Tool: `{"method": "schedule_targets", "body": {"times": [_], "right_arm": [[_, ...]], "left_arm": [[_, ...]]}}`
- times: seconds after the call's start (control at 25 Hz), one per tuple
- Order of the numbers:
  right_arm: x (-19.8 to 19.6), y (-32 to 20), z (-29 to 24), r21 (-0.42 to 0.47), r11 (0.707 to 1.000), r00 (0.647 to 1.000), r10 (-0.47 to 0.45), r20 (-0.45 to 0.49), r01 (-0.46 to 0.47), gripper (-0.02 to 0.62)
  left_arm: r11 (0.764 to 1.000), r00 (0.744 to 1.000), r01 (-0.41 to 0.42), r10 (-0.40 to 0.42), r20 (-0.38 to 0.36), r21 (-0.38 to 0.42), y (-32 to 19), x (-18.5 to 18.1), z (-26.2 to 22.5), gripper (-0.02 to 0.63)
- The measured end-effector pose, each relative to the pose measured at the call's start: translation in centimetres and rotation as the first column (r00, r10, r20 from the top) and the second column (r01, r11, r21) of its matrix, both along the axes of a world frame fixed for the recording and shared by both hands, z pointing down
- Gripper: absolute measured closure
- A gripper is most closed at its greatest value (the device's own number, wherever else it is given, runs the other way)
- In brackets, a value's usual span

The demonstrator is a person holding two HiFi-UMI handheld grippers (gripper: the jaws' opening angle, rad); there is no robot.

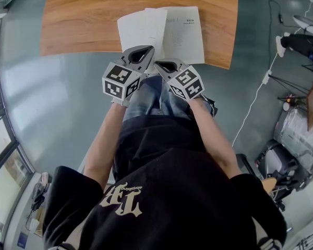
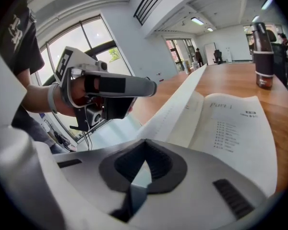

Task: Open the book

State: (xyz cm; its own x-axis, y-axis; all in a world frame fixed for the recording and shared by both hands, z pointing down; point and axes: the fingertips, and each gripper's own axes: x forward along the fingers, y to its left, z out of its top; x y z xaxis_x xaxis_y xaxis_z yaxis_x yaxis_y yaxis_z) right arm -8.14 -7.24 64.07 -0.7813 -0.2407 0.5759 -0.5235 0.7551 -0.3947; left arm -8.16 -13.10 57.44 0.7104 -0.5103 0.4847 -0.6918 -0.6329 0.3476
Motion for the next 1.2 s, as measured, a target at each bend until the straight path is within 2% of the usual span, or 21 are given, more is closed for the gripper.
{"method": "schedule_targets", "body": {"times": [0.28, 0.52, 0.68, 0.84, 1.04, 1.2], "right_arm": [[-2.9, 1.6, -0.7, -0.005, 0.995, 0.994, -0.095, 0.052, 0.095, 0.607], [-5.0, 3.8, -0.5, -0.009, 0.981, 0.980, -0.193, 0.056, 0.193, 0.607], [-5.4, 4.9, -0.2, -0.021, 0.970, 0.969, -0.242, 0.055, 0.244, 0.607], [-4.5, 4.3, 0.1, -0.031, 0.974, 0.974, -0.221, 0.039, 0.222, 0.607], [-2.0, 2.5, 0.4, -0.033, 0.986, 0.987, -0.164, 0.002, 0.164, 0.607], [-0.4, 1.0, 0.5, -0.035, 0.994, 0.994, -0.107, -0.019, 0.107, 0.607]], "left_arm": [[1.000, 1.000, 0.011, -0.011, 0.002, 0.009, 0.0, -0.2, 0.0, 0.601], [1.000, 1.000, 0.000, -0.001, 0.005, 0.005, 0.0, 0.1, 0.1, 0.601], [1.000, 0.999, -0.019, 0.020, 0.050, -0.011, 0.3, 0.1, 2.0, 0.601], [0.996, 0.992, -0.023, 0.033, 0.125, -0.084, 1.4, -1.2, 5.9, 0.601], [0.986, 0.988, 0.018, 0.008, 0.155, -0.166, 2.6, -2.9, 9.4, 0.601], [0.979, 0.982, 0.023, 0.016, 0.188, -0.201, 3.3, -3.9, 11.4, 0.601]]}}
